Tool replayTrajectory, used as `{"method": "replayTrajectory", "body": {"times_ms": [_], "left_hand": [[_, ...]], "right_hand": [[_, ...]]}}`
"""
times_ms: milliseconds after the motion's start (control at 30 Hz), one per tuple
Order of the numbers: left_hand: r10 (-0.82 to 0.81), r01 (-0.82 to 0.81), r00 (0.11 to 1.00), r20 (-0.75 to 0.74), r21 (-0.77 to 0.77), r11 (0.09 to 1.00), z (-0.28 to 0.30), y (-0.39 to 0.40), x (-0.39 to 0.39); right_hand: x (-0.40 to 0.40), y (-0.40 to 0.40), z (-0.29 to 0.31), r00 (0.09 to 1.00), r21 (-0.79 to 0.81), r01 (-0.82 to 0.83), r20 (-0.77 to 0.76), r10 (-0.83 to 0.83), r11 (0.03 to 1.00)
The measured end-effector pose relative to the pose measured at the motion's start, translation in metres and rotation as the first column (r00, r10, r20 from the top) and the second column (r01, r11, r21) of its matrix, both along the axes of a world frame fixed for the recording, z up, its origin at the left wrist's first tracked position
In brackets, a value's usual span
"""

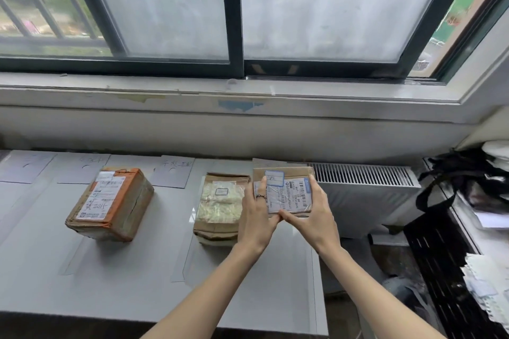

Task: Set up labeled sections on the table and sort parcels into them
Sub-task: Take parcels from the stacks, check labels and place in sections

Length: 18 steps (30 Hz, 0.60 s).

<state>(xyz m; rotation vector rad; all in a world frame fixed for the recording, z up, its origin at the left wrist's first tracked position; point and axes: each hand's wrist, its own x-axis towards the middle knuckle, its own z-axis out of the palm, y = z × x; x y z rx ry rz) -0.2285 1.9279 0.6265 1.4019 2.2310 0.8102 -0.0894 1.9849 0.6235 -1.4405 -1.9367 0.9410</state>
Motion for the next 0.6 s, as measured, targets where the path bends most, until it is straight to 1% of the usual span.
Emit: {"method": "replayTrajectory", "body": {"times_ms": [133,267,433,600], "left_hand": [[0.018,-0.029,0.995,-0.101,-0.102,0.994,-0.019,0.007,0.007],[0.027,-0.049,0.992,-0.121,-0.188,0.981,-0.036,0.015,0.009],[0.029,-0.054,0.991,-0.130,-0.194,0.980,-0.050,0.021,0.003],[-0.004,-0.030,0.987,-0.161,-0.210,0.977,-0.065,0.026,-0.001]], "right_hand": [[0.007,0.007,-0.027,1.000,-0.062,-0.020,0.023,0.021,0.998],[0.006,0.012,-0.048,0.999,-0.109,-0.033,0.018,0.035,0.994],[-0.003,0.015,-0.061,0.999,-0.149,-0.043,-0.022,0.041,0.988],[-0.008,0.018,-0.074,0.998,-0.170,-0.030,0.044,0.038,0.985]]}}
